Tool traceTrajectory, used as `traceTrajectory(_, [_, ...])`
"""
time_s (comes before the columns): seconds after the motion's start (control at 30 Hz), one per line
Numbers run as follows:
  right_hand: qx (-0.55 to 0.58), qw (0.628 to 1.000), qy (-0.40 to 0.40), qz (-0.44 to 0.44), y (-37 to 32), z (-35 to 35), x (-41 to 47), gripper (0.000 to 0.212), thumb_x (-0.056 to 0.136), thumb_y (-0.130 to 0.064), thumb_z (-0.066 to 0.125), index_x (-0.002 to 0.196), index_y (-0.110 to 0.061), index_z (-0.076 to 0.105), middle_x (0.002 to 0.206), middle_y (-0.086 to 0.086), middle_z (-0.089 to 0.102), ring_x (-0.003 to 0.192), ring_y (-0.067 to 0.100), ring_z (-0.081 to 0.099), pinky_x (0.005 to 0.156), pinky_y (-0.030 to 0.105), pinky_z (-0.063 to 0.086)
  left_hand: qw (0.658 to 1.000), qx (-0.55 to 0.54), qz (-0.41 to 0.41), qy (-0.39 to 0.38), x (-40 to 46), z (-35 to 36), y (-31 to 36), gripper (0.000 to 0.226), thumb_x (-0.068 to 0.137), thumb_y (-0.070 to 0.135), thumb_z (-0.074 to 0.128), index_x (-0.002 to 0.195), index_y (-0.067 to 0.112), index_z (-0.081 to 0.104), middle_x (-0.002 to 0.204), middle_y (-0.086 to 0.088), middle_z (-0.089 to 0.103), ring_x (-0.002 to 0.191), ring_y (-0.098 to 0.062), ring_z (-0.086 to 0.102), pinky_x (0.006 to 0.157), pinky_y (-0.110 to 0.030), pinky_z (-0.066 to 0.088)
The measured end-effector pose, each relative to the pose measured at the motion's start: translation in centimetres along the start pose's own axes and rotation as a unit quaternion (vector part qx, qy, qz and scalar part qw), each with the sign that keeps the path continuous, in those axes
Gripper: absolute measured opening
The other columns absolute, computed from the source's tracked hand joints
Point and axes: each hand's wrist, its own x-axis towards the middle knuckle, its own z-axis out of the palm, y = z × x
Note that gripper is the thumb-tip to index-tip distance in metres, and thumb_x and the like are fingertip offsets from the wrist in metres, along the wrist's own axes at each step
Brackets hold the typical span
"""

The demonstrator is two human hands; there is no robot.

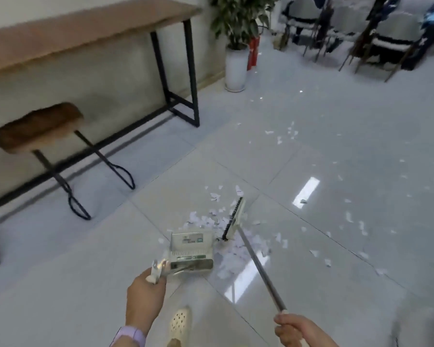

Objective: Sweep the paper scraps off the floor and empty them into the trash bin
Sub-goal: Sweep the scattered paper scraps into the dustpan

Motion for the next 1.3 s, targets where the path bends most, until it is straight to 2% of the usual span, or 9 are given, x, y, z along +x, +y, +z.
traceTrajectory(0.13, [-0.088,0.992,-0.011,0.085,-2.1,4.8,3.4,0.073,0.040,0.025,0.086,0.061,-0.018,0.031,0.042,0.001,0.028,0.024,0.014,0.031,0.025,0.020,0.025,0.992,-0.061,-0.065,0.092,-2.8,-3.1,-3.5,0.047,0.099,0.046,0.053,0.067,0.012,0.060,0.056,-0.006,0.059,0.057,-0.024,0.053,0.056,-0.030,0.043])
traceTrajectory(0.27, [-0.187,0.977,0.062,0.087,-0.3,10.6,6.6,0.049,0.069,0.017,0.066,0.064,-0.019,0.032,0.047,-0.003,0.029,0.029,0.007,0.029,0.028,0.013,0.022,0.971,-0.131,-0.123,0.159,-5.7,-5.5,-6.3,0.034,0.094,0.029,0.063,0.066,0.010,0.057,0.054,-0.003,0.052,0.052,-0.017,0.043,0.050,-0.029,0.033])
traceTrajectory(0.37, [-0.200,0.968,0.051,0.144,0.6,14.3,8.9,0.054,0.052,0.024,0.076,0.061,-0.014,0.039,0.049,-0.002,0.033,0.031,0.009,0.033,0.027,0.017,0.029,0.955,-0.146,-0.146,0.211,-6.6,-6.9,-8.2,0.032,0.092,0.026,0.065,0.064,0.015,0.055,0.054,-0.002,0.052,0.052,-0.018,0.042,0.050,-0.028,0.033])
traceTrajectory(0.5, [-0.272,0.947,0.080,0.152,2.7,18.1,12.2,0.028,0.086,0.007,0.054,0.074,-0.015,0.041,0.055,-0.003,0.033,0.033,0.007,0.035,0.030,0.016,0.035,0.930,-0.163,-0.180,0.275,-6.7,-8.9,-10.7,0.022,0.091,0.026,0.067,0.072,0.016,0.063,0.055,-0.005,0.056,0.054,-0.025,0.048,0.051,-0.029,0.038])
traceTrajectory(0.6, [-0.285,0.937,0.086,0.180,4.5,20.0,14.7,0.026,0.091,0.004,0.051,0.076,-0.014,0.040,0.057,-0.002,0.034,0.034,0.007,0.037,0.030,0.017,0.038,0.918,-0.164,-0.200,0.300,-6.7,-9.7,-12.1,0.012,0.090,0.021,0.068,0.079,0.017,0.067,0.058,-0.006,0.061,0.059,-0.030,0.056,0.053,-0.030,0.042])
traceTrajectory(0.8, [-0.315,0.913,0.130,0.225,6.8,21.6,20.0,0.026,0.090,0.004,0.054,0.074,-0.014,0.043,0.053,-0.004,0.037,0.033,0.007,0.040,0.032,0.016,0.041,0.910,-0.157,-0.236,0.303,-5.9,-11.7,-14.8,0.018,0.091,0.016,0.066,0.074,0.016,0.062,0.058,-0.006,0.058,0.053,-0.019,0.049,0.049,-0.024,0.035])
traceTrajectory(0.97, [-0.367,0.890,0.205,0.175,4.4,20.8,20.6,0.024,0.089,0.004,0.054,0.076,-0.013,0.044,0.054,-0.004,0.036,0.033,0.007,0.037,0.031,0.016,0.039,0.907,-0.161,-0.257,0.292,-3.8,-13.4,-17.0,0.012,0.092,0.016,0.067,0.081,0.011,0.066,0.056,-0.001,0.056,0.052,-0.016,0.048,0.049,-0.024,0.033])
traceTrajectory(1.1, [-0.343,0.896,0.251,0.124,0.0,18.9,18.6,0.025,0.086,0.004,0.056,0.078,-0.015,0.042,0.052,-0.004,0.036,0.032,0.007,0.037,0.029,0.017,0.038,0.896,-0.202,-0.280,0.278,-1.1,-13.6,-18.5,0.011,0.089,0.022,0.068,0.080,0.017,0.069,0.055,-0.001,0.057,0.054,-0.022,0.051,0.054,-0.034,0.052])
traceTrajectory(1.3, [-0.378,0.875,0.297,0.048,-3.0,21.9,17.9,0.031,0.093,0.005,0.046,0.069,-0.014,0.041,0.043,-0.001,0.036,0.027,0.009,0.035,0.027,0.016,0.033,0.869,-0.359,-0.310,0.142,2.9,-13.3,-16.7,0.009,0.090,0.000,0.061,0.086,0.009,0.059,0.052,-0.005,0.047,0.044,-0.022,0.039,0.045,-0.025,0.036])
